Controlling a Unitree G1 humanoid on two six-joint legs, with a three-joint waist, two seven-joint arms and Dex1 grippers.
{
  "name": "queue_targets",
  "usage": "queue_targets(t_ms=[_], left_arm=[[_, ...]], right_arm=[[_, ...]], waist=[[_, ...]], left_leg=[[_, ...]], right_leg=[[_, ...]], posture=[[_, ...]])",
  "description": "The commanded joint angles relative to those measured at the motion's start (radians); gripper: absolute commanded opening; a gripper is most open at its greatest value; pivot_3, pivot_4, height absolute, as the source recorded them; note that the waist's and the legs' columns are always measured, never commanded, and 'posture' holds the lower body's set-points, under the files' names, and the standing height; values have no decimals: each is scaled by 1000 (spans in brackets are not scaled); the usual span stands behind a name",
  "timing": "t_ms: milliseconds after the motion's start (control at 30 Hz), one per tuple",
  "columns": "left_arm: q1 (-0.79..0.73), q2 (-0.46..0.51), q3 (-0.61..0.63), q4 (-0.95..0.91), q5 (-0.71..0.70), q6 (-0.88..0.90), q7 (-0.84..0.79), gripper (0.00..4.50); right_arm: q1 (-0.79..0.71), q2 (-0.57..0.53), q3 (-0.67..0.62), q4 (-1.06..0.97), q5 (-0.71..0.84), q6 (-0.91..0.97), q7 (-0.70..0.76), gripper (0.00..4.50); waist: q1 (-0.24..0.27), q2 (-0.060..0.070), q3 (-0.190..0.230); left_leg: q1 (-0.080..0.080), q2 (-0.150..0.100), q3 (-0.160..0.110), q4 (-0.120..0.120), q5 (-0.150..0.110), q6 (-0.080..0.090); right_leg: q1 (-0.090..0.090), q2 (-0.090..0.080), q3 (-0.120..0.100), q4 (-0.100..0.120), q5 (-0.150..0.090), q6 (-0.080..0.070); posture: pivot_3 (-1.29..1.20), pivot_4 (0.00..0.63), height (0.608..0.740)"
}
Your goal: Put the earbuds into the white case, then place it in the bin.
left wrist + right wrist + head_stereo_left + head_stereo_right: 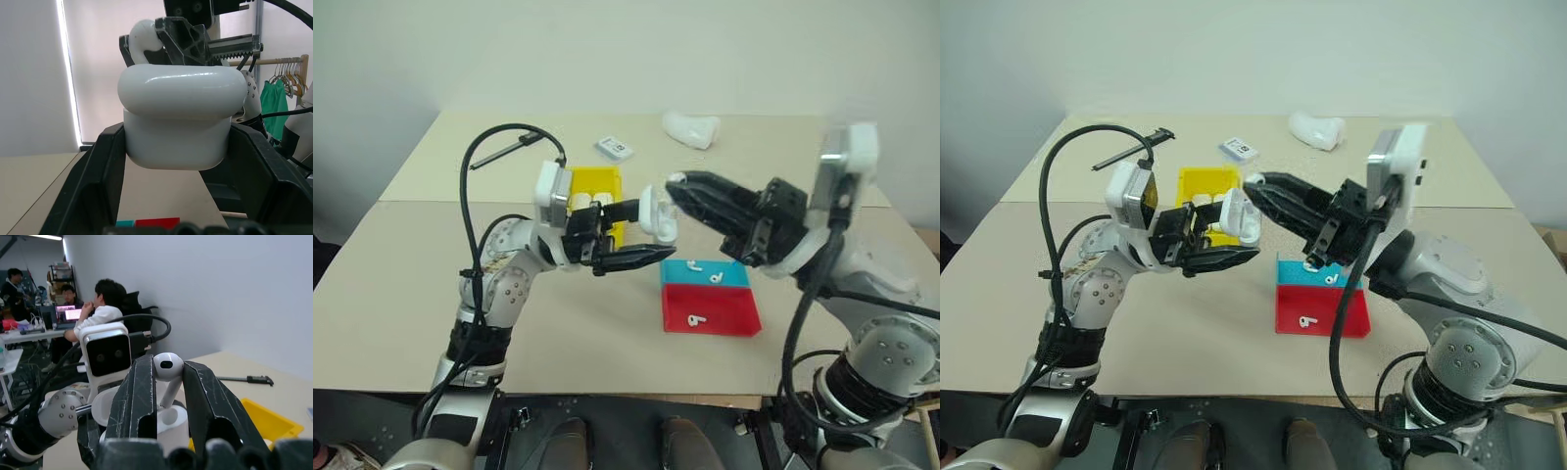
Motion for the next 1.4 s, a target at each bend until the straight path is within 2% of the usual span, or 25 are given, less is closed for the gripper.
queue_targets(t_ms=[33, 433, 700, 733, 767, 1000, 1067, 1267, 1400], left_arm=[[-29, 0, 14, -6, 3, -31, -16, 2792], [-17, -8, 21, -25, 11, -36, -14, 2792], [-19, -17, 23, -21, 21, -48, -8, 2792], [-20, -19, 24, -21, 23, -49, -7, 2792], [-21, -20, 25, -19, 25, -51, -4, 2792], [-25, -19, 30, -16, 28, -58, 4, 2792], [-24, -18, 31, -20, 28, -57, 6, 2792], [-16, 5, 47, -32, 25, -46, 13, 2792], [-4, 45, 77, -39, 21, -38, 26, 2792]], right_arm=[[15, -52, 52, -3, -22, -68, -17, 612], [34, -140, 132, 53, -38, -180, -64, 612], [55, -200, 168, 64, -31, -235, -28, 612], [58, -208, 167, 65, -24, -240, -19, 1347], [63, -221, 167, 65, -19, -246, -4, 1527], [67, -264, 179, 86, -16, -278, 22, 3918], [64, -268, 182, 94, -17, -285, 23, 4474], [46, -279, 171, 135, -24, -304, 22, 4474], [-9, -353, 133, 253, -58, -324, 80, 4474]], waist=[[-1, 0, 0], [0, 0, 0], [0, 0, 0], [0, 0, 0], [0, 0, 0], [0, 0, 0], [0, 0, 0], [2, 0, 0], [1, 0, 0]], left_leg=[[0, 0, 0, 0, 0, 0], [0, 0, -1, 0, 0, 0], [0, 0, -1, 0, 0, 0], [0, 0, -1, 0, 0, 0], [0, 0, -1, 0, 0, 0], [0, 0, -1, 0, 0, 0], [0, 0, -1, 0, 0, 0], [0, 0, -1, 0, 0, 0], [0, 0, -1, 0, 0, 0]], right_leg=[[0, 0, 0, 0, 0, 0], [0, 0, 0, 0, 0, 0], [0, 0, 0, -1, 0, 0], [0, 0, 0, -1, 0, 0], [0, 0, 0, -1, 0, 0], [0, 0, 0, -1, 0, 0], [0, 0, 0, -1, 0, 0], [0, 0, 0, -1, 0, 0], [0, 0, 0, -1, 0, 0]], posture=[[0, 150, 740], [0, 150, 740], [0, 150, 740], [0, 150, 740], [0, 150, 740], [0, 150, 740], [0, 150, 740], [0, 150, 740], [0, 150, 740]])
